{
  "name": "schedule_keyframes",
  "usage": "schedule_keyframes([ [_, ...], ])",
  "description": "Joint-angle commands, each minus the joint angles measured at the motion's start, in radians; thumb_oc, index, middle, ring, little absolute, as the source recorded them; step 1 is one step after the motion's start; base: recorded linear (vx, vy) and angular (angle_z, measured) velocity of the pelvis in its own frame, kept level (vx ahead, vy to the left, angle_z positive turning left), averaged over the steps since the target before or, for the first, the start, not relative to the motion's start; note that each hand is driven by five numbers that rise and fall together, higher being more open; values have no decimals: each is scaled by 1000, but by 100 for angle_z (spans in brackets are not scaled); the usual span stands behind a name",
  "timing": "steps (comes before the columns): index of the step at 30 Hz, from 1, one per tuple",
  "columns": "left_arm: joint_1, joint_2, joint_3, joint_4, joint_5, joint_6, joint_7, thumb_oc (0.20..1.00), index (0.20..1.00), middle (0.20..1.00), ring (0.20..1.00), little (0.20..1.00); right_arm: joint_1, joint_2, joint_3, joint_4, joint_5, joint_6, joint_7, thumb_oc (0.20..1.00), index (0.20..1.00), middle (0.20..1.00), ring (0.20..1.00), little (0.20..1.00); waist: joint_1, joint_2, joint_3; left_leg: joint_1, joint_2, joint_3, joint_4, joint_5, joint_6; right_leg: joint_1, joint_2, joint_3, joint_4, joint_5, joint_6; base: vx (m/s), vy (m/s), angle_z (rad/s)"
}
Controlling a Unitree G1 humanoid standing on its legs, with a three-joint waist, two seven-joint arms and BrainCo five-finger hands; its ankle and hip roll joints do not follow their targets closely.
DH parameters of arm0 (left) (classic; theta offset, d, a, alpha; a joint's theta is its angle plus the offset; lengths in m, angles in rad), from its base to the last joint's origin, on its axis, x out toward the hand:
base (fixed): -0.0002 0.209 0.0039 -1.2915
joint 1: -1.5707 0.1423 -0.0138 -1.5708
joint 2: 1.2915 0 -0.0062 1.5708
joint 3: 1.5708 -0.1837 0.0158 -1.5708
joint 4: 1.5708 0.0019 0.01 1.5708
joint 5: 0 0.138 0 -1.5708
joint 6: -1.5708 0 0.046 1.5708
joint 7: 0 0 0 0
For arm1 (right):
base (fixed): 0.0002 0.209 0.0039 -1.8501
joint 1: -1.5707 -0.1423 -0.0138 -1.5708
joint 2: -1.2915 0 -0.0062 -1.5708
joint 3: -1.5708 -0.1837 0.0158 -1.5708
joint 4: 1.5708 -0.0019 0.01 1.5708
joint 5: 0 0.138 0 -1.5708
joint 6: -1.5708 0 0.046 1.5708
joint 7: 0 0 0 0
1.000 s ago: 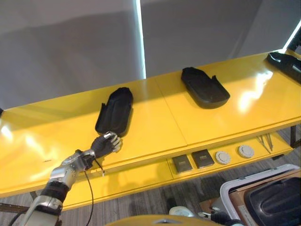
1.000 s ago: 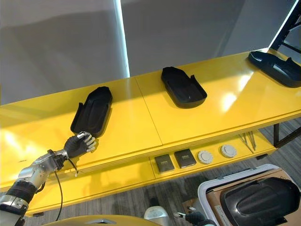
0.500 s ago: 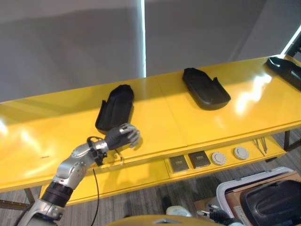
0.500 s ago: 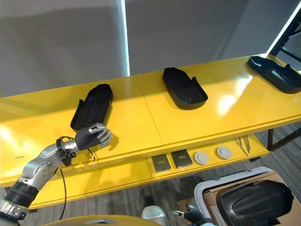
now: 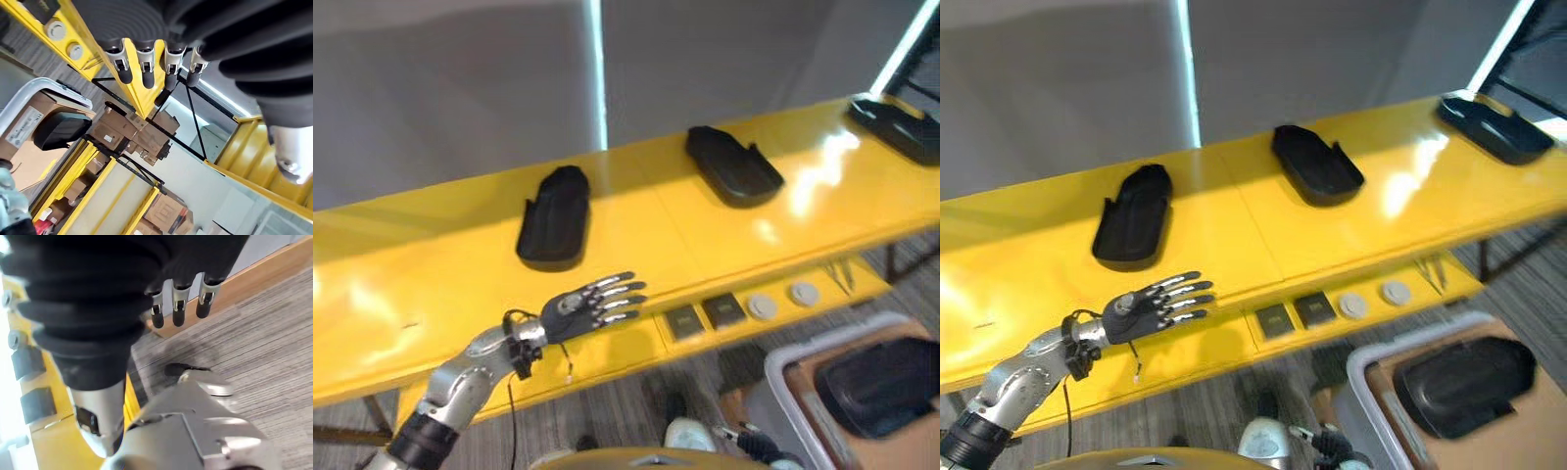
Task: Move parts from the plastic box to the shelf.
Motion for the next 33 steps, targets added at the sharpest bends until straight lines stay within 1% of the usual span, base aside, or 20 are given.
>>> schedule_keyframes([
  [1,-58,-20,72,-29,-41,-104,45,1000,1000,1000,1000,1000,4,-33,46,38,-17,-17,-26,1000,1000,1000,1000,1000,33,-5,-17,-26,-33,-134,66,-79,3,98,-57,-80,-43,82,28,-151,-77,-114],
  [3,-55,-42,90,-36,-42,-113,67,1000,1000,1000,1000,1000,-11,-32,61,65,-39,-6,-26,1000,1000,1000,1000,1000,62,-10,-24,-32,-10,-57,75,-72,-6,121,-86,-194,-75,81,16,-91,-178,-156],
  [4,-55,-53,89,-31,-44,-110,70,1000,1000,1000,1000,1000,-9,-25,66,89,-45,-6,-32,1000,1000,1000,1000,1000,61,-16,-24,-40,-3,-50,92,-74,-6,128,-75,-194,-93,80,10,-16,-387,-212],
  [5,-67,-68,65,-12,-41,-142,81,1000,1000,1000,1000,1000,-8,-9,69,137,-57,-24,-36,1000,1000,1000,1000,1000,44,-24,-22,-46,25,-47,120,-79,-5,126,-23,-164,-121,33,-16,15,-369,-175],
  [8,-83,-90,24,6,-44,-144,84,1000,1000,1000,1000,1000,-1,4,73,163,-37,-23,-48,1000,1000,1000,1000,1000,26,-36,-28,-39,48,-40,136,-82,-17,133,5,-156,-157,34,-28,18,-263,-129],
  [10,-122,-118,-40,32,-9,-192,146,1000,1000,1000,1000,1000,18,6,65,172,-44,-16,-68,1000,1000,1000,1000,1000,-5,-56,-35,-49,98,-44,197,-94,-46,143,41,-120,-212,43,-47,53,-323,-32],
  [13,-148,-144,-57,56,7,-216,226,1000,1000,1000,1000,1000,17,-25,66,162,-91,-17,-63,1000,1000,1000,1000,1000,1,-64,-31,-120,155,-163,332,-44,-103,152,81,-47,-254,36,-76,37,-180,-82],
  [14,-150,-148,-53,71,20,-217,244,1000,1000,1000,1000,1000,10,-36,69,163,-84,-24,-71,1000,1000,1000,1000,1000,10,-66,-29,-144,152,-240,366,-40,-108,152,94,-11,-262,34,-84,33,-85,-142],
  [15,-145,-148,-43,97,74,-235,289,1000,1000,1000,1000,1000,-9,-54,70,167,-70,-31,-70,1000,1000,1000,1000,1000,31,-66,-24,-186,121,-375,404,-22,-110,154,117,53,-276,33,-93,-41,-46,-205],
  [16,-143,-147,-40,112,108,-237,310,1000,1000,1000,1000,1000,-22,-63,70,171,-58,-33,-66,1000,1000,1000,1000,1000,42,-74,-20,-214,90,-420,408,-7,-91,141,117,73,-280,46,-103,7,82,-180],
  [17,-118,-129,-31,185,226,-206,395,1000,1000,1000,1000,1000,-53,-88,68,175,-1,-42,-74,1000,1000,1000,1000,1000,74,-68,-11,-216,22,-536,283,-28,-77,141,133,164,-298,52,-89,27,148,-172],
  [19,-100,-113,-21,264,316,-179,432,1000,1000,1000,1000,1000,-59,-102,57,162,20,-52,-85,1000,1000,1000,1000,1000,89,-55,-4,-230,1,-596,199,17,-88,150,138,202,-311,55,-81,130,176,-154],
  [20,-95,-109,-17,282,363,-147,456,1000,1000,1000,1000,1000,-59,-105,53,157,46,-59,-93,1000,1000,1000,1000,1000,93,-51,-2,-238,-3,-610,191,29,-90,153,139,210,-314,55,-80,90,173,-245],
  [21,-94,-100,-23,398,405,-179,470,1000,1000,1000,1000,1000,-66,-106,44,136,89,-72,-115,1000,1000,1000,1000,1000,97,-45,0,-231,-14,-632,177,22,-86,154,133,223,-306,50,-75,33,227,-237],
  [22,-81,-96,-33,495,514,-134,529,1000,1000,1000,1000,1000,-78,-106,16,90,168,-107,-161,1000,1000,1000,1000,1000,90,-34,-7,-208,-13,-620,135,24,-83,145,123,214,-299,45,-67,14,285,-144],
  [24,-50,-109,-41,668,663,-151,597,1000,1000,1000,1000,1000,-76,-107,-23,-78,248,-137,-255,1000,1000,1000,1000,1000,69,-32,-9,-198,-20,-604,123,18,-73,124,112,219,-281,47,-56,3,219,-120],
  [25,-12,-133,-26,760,749,-159,653,1000,1000,1000,1000,1000,-72,-118,-63,-230,238,-157,-310,1000,1000,1000,1000,1000,51,-34,-2,-184,-26,-589,115,9,-62,112,104,228,-267,48,-50,3,141,-97],
  [29,74,-172,1,952,897,-212,793,1000,1000,1000,1000,1000,-91,-173,-206,-550,121,-234,-335,1000,1000,1000,1000,1000,34,-44,11,-143,-46,-567,90,-10,-35,116,92,241,-271,60,-32,44,142,23],
  [31,87,-193,19,1058,929,-223,852,1000,1000,1000,1000,1000,-168,-218,-231,-682,96,-183,-315,1000,1000,1000,1000,1000,59,-43,10,-136,-56,-572,78,-17,-25,119,83,231,-279,61,-22,54,97,30],
  [33,100,-215,-2,1126,962,-220,892,1000,1000,1000,1000,1000,-283,-240,-156,-721,95,-47,-322,1000,1000,1000,1000,1000,118,-43,1,-134,-58,-588,56,-12,-24,134,78,195,-292,56,-20,74,29,21],
])
